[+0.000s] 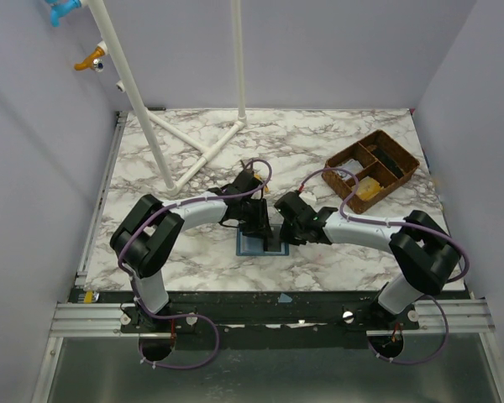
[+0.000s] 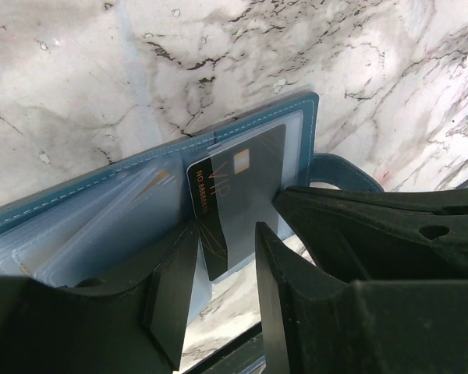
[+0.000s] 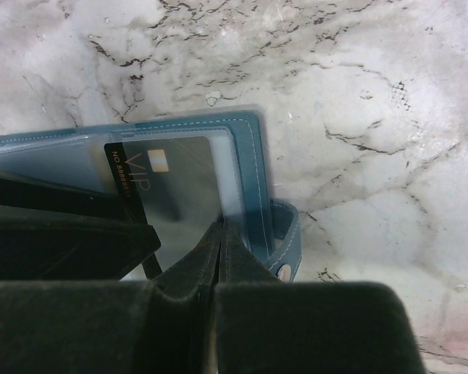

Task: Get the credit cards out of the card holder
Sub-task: Remove the credit card from the card holder.

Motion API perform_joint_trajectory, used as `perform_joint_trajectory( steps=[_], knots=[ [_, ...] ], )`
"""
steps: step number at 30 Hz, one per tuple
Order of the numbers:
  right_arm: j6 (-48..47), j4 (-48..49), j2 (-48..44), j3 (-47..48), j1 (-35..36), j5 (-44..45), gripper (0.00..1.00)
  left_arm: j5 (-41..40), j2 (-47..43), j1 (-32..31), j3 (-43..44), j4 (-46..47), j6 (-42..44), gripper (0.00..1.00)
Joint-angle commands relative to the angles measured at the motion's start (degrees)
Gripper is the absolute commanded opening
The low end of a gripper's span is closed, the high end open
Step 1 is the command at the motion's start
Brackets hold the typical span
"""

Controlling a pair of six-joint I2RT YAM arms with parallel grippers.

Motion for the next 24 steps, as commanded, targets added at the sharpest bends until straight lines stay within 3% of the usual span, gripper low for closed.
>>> perform_joint_trajectory(
  steps=[1, 9, 24],
  knots=[
    [0.0, 1.2, 5.1, -3.3, -0.1, -2.8, 0.01, -0.3, 0.2, -0.2, -0.9, -1.1, 0.8, 0.38],
    [-0.2, 3.0, 6.4, -3.5, -0.2, -4.9, 0.01, 5.0, -2.5, -0.1, -1.9, 3.1, -2.4, 0.36],
    [0.2, 4.4, 7.5, -4.4, -0.2, -6.0, 0.01, 11.5, -5.1, 1.0, -5.1, 9.6, -7.3, 0.21]
  ],
)
